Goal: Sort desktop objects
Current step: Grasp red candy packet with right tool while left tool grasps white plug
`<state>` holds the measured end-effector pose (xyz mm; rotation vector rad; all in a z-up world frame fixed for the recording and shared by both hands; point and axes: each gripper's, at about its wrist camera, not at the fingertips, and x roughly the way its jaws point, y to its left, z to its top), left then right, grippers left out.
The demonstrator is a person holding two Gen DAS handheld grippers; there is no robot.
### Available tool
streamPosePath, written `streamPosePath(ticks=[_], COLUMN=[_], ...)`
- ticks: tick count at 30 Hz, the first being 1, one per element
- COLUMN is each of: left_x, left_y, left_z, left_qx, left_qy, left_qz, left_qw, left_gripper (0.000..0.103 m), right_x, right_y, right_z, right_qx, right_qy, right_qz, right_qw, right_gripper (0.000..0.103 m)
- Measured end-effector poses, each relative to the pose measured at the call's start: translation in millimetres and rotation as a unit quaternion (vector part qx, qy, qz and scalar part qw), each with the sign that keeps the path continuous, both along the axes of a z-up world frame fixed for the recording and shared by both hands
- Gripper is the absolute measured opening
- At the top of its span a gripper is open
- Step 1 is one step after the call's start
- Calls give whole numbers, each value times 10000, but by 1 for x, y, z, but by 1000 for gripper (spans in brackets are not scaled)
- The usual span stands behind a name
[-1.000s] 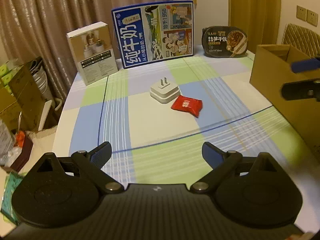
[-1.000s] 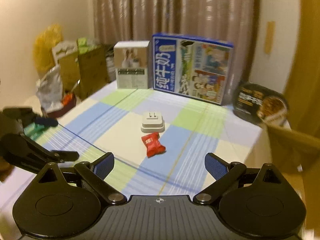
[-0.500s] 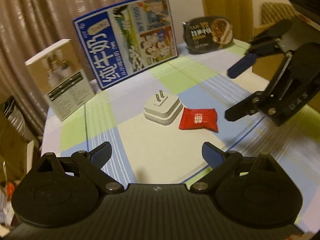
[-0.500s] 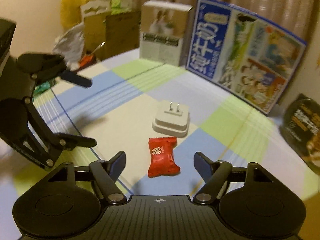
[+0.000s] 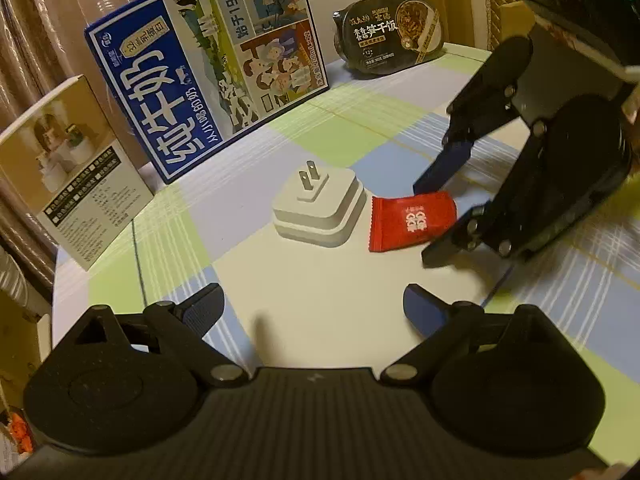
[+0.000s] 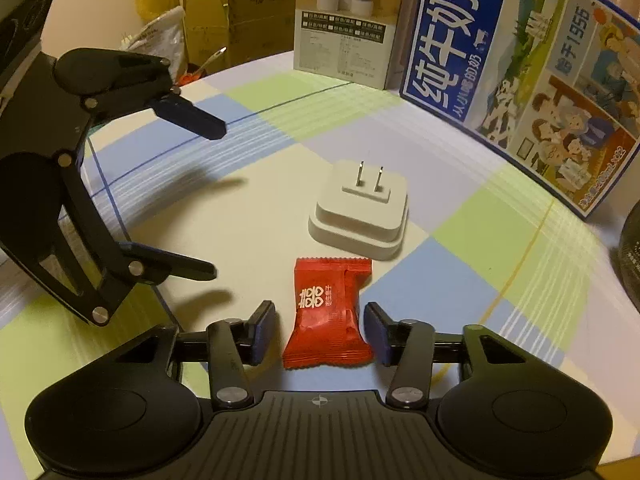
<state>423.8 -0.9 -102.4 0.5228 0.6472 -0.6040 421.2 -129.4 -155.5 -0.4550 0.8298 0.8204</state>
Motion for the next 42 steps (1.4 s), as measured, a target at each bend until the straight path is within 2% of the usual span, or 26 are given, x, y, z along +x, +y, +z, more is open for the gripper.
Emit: streamPosePath(ticks=[1,5,8,12,17,22,23,26,27,30,35,42], left_x=[2,9,18,34,55,67,67,71,71,64,34,-46], left_y=[-1,-9,-19,-34,-52,-61,-61,-61,-60,-57,-53,-53], left_z=[-1,-5,-6,-8,-12,-23,-23,-23,-23,-24,-22,-19], left_qx=[-23,-29,-50,-93,-37,43,-4,-143,-172,-225,-232,-391], left_qy=[5,-62,-110,-136,-131,72,68,196,212,200,318,622], left_qz=[-13,-111,-153,-118,-159,-363,-390,-330,-301,-151,255,656], left_qw=[10000,9999,9998,9998,9998,9993,9992,9992,9992,9994,9989,9951], left_gripper=[94,94,94,94,91,87,85,67,65,61,61,61], right_x=[1,0,10,33,42,46,46,44,43,40,15,-68], right_y=[-1,-9,-19,-37,-39,-37,-37,-34,-33,-36,-41,-66], right_z=[0,3,5,8,9,7,6,2,2,2,4,9], right_qx=[28,-107,-215,-122,-17,174,180,185,187,280,263,393], right_qy=[17,-69,-158,-47,-24,-15,-42,-140,-165,-113,-22,316], right_qz=[-37,-198,-492,-975,-1073,-1228,-1269,-1373,-1407,-1639,-1972,-2620], right_qw=[10000,9997,9984,9952,9942,9923,9917,9903,9897,9860,9800,9638], right_gripper=[32,28,28,28,28,27,27,27,27,27,27,26])
